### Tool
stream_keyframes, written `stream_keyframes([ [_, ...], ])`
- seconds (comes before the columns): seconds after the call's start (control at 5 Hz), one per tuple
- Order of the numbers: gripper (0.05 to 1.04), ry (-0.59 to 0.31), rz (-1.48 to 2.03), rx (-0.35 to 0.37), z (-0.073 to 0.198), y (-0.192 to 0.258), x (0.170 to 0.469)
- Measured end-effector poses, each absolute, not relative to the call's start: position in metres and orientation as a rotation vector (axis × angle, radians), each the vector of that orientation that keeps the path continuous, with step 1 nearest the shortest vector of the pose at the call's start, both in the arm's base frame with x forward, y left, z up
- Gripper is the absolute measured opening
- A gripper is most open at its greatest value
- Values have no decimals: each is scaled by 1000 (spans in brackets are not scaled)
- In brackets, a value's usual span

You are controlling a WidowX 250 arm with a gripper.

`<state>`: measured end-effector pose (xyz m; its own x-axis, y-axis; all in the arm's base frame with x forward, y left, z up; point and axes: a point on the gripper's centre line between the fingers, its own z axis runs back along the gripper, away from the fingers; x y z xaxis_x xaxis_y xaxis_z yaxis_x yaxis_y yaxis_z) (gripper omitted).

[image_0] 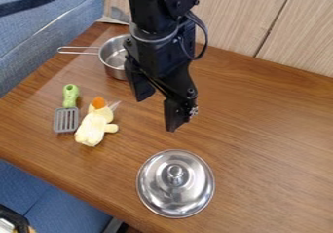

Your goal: Move the silver pot to the centre of the table

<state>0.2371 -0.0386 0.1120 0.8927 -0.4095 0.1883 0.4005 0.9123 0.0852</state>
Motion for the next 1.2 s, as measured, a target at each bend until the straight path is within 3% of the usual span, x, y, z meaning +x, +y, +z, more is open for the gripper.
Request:
stream_keyframes([
  [0.4,999,-188,-340,31,109,-20,246],
  [0.8,999,-222,-148,51,121,31,284],
  [1.2,999,-231,-16,113,111,95,333],
])
